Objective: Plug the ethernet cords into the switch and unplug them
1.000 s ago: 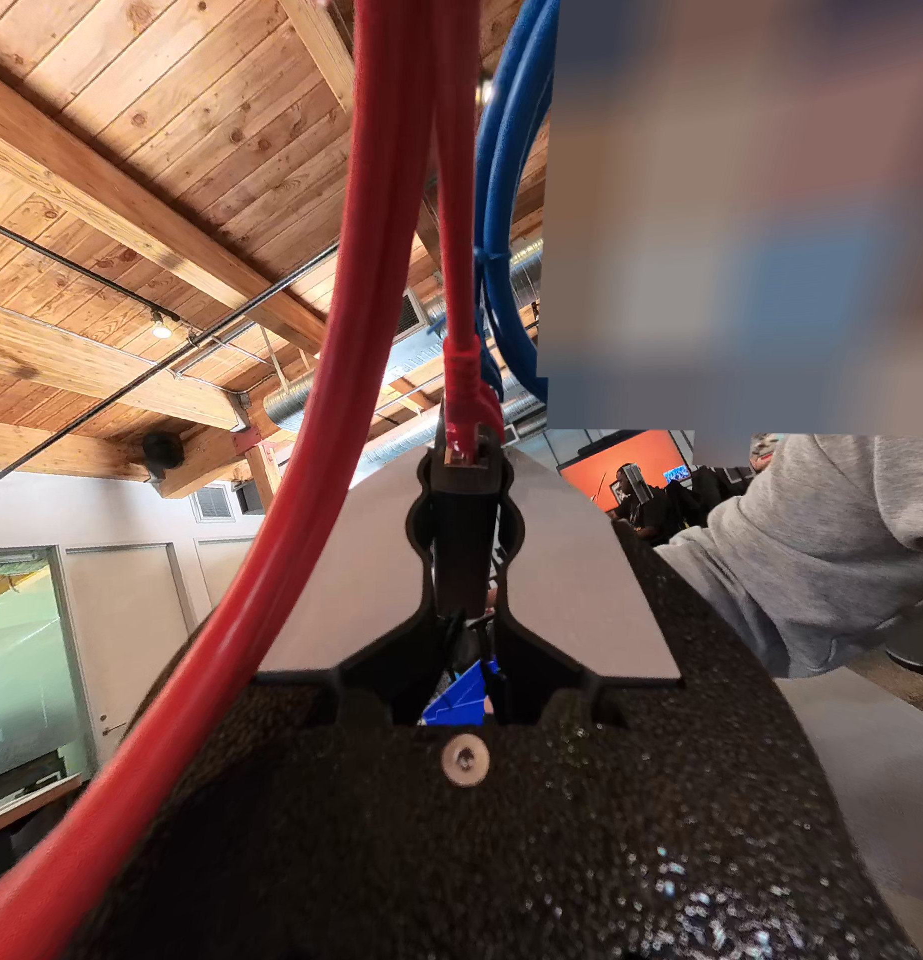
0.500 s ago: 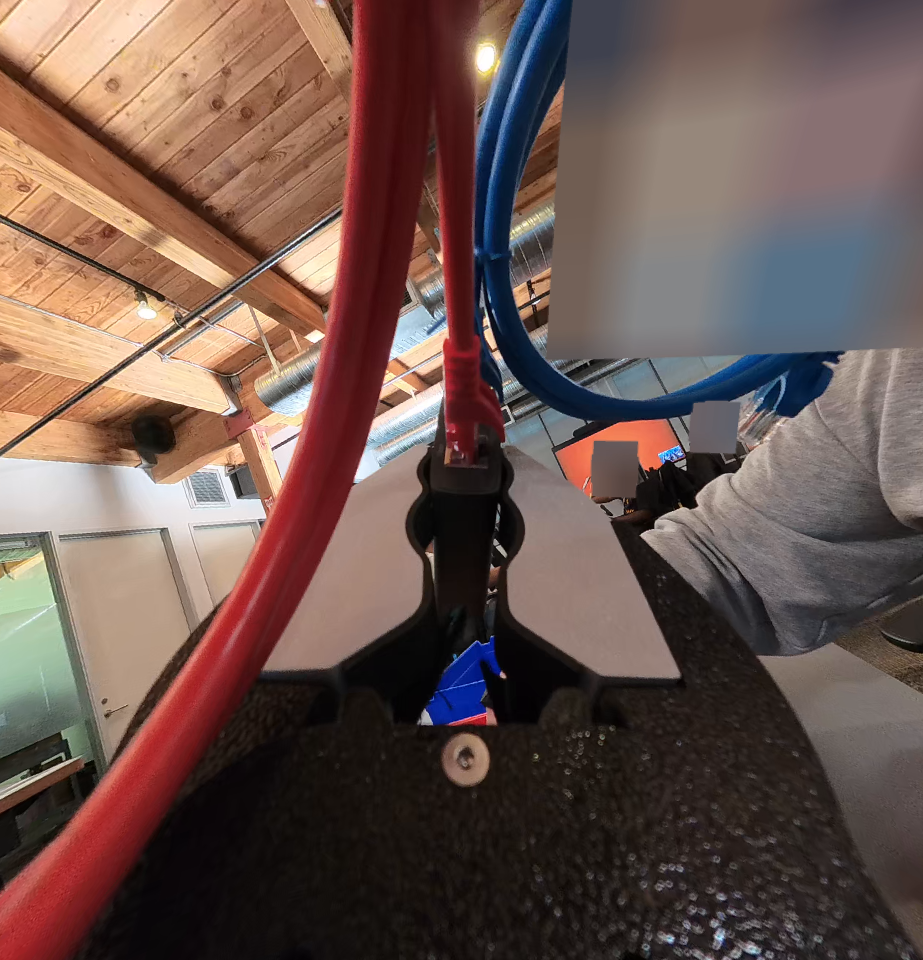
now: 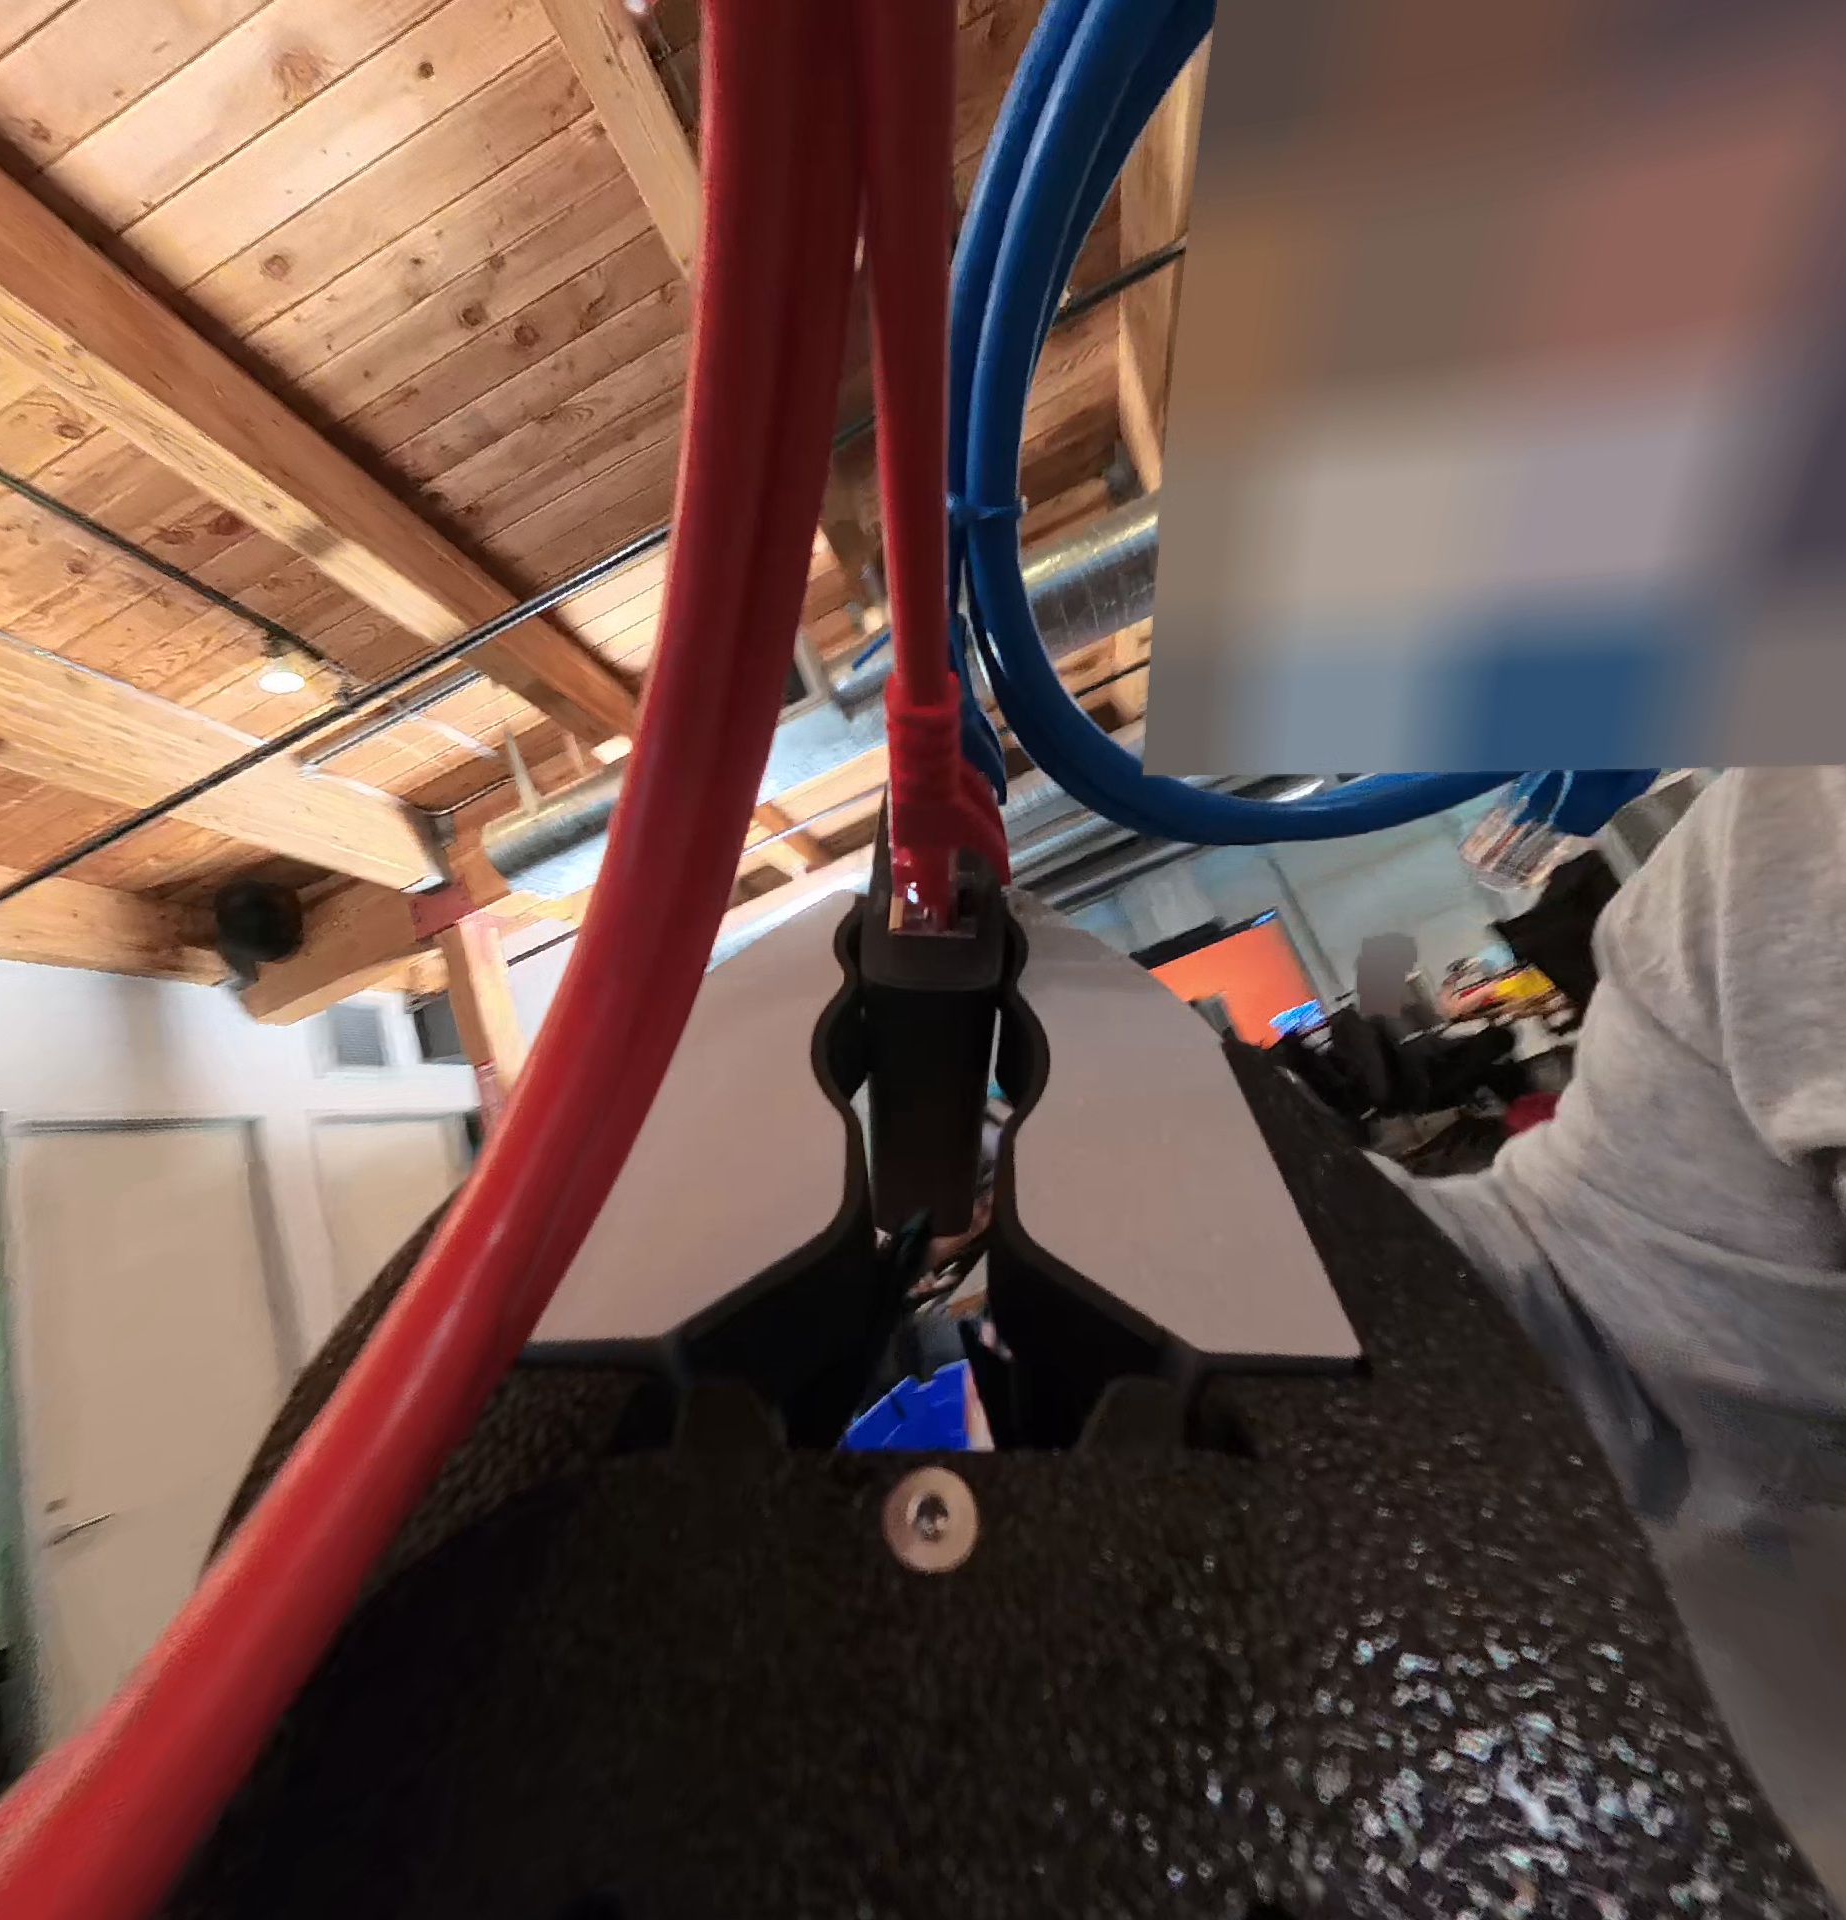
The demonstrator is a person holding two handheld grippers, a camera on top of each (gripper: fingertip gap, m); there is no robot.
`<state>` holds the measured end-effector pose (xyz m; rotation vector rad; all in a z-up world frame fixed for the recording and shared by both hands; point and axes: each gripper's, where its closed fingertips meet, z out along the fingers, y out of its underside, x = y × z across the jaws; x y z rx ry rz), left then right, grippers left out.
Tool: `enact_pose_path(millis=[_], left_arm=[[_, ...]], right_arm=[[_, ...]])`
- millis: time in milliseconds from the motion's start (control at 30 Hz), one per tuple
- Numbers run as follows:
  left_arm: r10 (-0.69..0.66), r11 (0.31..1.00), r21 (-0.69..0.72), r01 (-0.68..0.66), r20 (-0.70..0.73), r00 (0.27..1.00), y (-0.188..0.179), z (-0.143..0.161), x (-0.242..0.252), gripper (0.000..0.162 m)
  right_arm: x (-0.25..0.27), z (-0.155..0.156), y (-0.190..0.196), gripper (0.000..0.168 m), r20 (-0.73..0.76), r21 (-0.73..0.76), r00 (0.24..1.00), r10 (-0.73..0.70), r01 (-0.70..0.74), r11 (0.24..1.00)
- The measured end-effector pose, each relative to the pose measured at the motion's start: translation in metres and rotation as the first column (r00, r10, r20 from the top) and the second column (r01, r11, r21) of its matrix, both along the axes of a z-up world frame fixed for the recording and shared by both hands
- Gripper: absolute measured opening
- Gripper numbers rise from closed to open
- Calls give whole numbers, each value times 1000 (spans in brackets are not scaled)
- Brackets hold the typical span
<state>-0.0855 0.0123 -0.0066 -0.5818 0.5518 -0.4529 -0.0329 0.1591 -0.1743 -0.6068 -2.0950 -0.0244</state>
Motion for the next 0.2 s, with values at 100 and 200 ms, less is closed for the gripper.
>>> enact_pose_path(millis=[100,200], left_arm=[[-145,988,52,143,50,988,-6,3,3,18],[-316,945,128,300,129,940,-14,8,-2,17]], right_arm=[[1,44,-5,12,-223,-17,974,-27,24,1000],[3,92,-14,12,-447,-11,894,-37,36,999]])
